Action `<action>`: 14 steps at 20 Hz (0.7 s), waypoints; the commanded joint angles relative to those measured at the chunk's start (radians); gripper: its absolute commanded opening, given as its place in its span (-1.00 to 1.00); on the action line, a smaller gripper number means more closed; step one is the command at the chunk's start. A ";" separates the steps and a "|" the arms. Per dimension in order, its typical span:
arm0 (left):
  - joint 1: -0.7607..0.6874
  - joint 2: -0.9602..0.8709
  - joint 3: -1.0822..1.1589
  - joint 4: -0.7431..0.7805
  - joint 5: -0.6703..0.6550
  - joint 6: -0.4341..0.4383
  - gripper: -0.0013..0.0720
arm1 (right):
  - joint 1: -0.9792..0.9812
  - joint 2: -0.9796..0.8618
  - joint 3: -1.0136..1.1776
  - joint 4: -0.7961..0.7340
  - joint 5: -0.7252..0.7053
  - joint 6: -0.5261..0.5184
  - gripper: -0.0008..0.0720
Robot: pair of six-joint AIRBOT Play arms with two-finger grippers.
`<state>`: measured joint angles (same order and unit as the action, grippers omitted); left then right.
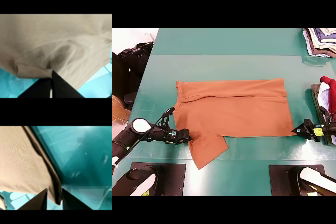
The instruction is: Fold the shirts.
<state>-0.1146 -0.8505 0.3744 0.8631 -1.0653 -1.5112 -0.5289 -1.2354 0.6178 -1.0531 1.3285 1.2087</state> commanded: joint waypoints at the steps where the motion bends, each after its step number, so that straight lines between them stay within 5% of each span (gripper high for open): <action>1: 0.000 0.001 0.000 -0.008 0.000 0.000 -0.89 | -0.001 0.029 -0.001 -0.001 0.051 -0.038 -0.94; 7: -0.003 0.002 0.079 0.007 -0.158 -0.001 -0.90 | -0.001 0.259 0.000 -0.174 0.122 -0.013 -0.94; 11: -0.175 0.002 0.098 0.034 -0.247 -0.074 -0.90 | 0.000 0.417 0.000 -0.338 0.221 0.061 -0.94; 14: -0.249 0.002 0.227 0.036 -0.219 -0.116 -0.89 | 0.017 0.453 0.003 -0.303 0.236 0.079 -0.94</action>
<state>-0.2928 -0.8497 0.5129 0.8909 -1.2770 -1.5795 -0.5251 -0.8375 0.6178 -1.3304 1.5249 1.2560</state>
